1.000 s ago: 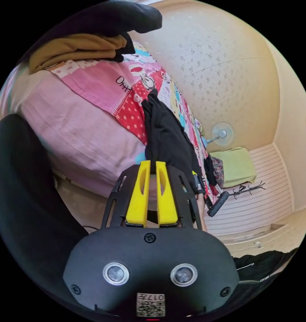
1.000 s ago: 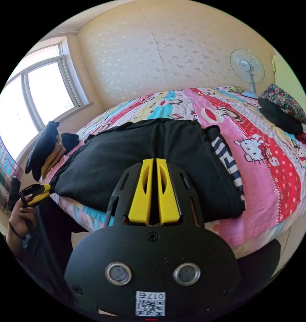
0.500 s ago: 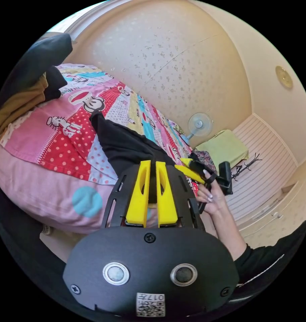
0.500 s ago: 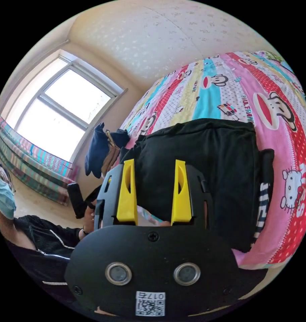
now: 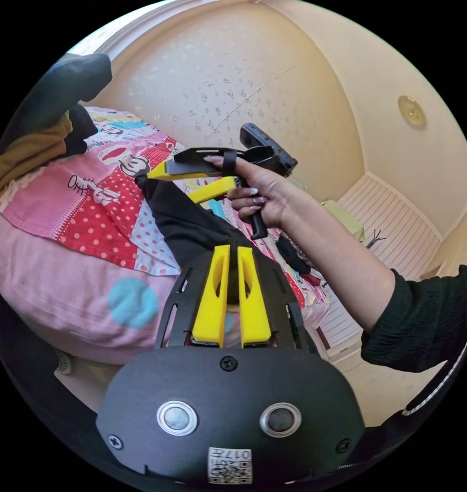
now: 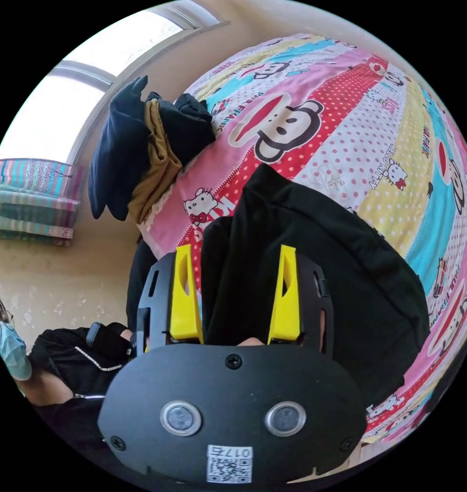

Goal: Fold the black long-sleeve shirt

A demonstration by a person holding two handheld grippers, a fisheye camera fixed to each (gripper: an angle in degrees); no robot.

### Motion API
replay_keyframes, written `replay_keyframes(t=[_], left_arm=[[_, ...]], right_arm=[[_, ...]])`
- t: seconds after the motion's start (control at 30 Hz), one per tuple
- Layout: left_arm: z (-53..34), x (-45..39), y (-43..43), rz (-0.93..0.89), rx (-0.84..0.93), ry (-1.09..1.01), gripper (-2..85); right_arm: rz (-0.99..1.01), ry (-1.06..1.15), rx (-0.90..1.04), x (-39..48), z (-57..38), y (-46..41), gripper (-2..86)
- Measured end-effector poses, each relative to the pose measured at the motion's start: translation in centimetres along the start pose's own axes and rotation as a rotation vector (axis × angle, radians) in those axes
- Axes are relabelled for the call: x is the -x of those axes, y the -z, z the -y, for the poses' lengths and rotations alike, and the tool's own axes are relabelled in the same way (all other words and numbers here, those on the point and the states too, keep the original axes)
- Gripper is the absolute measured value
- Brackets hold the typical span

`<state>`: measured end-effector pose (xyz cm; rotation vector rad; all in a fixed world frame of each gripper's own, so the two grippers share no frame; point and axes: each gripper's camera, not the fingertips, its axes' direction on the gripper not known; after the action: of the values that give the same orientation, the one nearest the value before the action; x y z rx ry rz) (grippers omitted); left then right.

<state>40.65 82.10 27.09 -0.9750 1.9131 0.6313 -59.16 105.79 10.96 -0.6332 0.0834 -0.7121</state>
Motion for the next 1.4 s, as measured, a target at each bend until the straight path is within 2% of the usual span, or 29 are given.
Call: replay_keyframes(t=[0.17, 0.27, 0.37, 0.5, 0.7, 0.83, 0.97, 1.1, 1.2, 1.27, 1.4], left_arm=[[0.5, -0.6, 0.6, -0.016, -0.008, 0.002, 3.9], [1.1, -1.6, 0.5, -0.029, 0.006, -0.025, 3.9], [1.7, -3.6, 0.3, -0.079, -0.009, -0.048, 3.8], [3.5, -9.3, -2.8, -0.124, 0.063, -0.110, 3.8], [4.4, -18.2, -10.5, -0.181, 0.131, -0.183, 3.8], [2.3, -22.8, -17.7, -0.120, 0.239, -0.209, 3.8], [-0.1, -24.8, -23.7, -0.017, 0.384, -0.223, 3.6], [-1.7, -25.6, -26.2, -0.180, 0.443, -0.205, 1.3], [-2.8, -27.3, -25.4, -0.218, 0.462, -0.251, 3.7], [-2.9, -28.7, -23.5, -0.186, 0.427, -0.345, 4.7], [0.3, -28.8, -17.6, -0.040, 0.171, -0.482, 5.1]], right_arm=[[-0.054, -0.018, -0.049, 0.4, 0.7, 1.2, 6.1], [-0.038, -0.025, -0.104, -0.4, -0.7, 3.6, 4.6], [0.037, -0.044, -0.189, -2.7, -3.6, 7.9, 4.2], [0.178, -0.060, -0.326, -7.8, -9.9, 14.8, 3.9], [0.175, -0.184, -0.532, -18.2, -21.9, 20.6, 3.9], [0.173, -0.284, -0.575, -25.1, -27.5, 19.3, 4.1], [0.225, -0.405, -0.527, -31.8, -31.1, 14.2, 5.0], [0.356, -0.457, -0.627, -34.5, -34.0, 13.4, 8.8], [0.335, -0.477, -0.708, -34.0, -36.3, 14.8, 10.8], [0.303, -0.443, -0.744, -32.4, -37.2, 15.9, 11.3], [0.224, -0.336, -0.757, -27.7, -36.6, 18.0, 11.1]])
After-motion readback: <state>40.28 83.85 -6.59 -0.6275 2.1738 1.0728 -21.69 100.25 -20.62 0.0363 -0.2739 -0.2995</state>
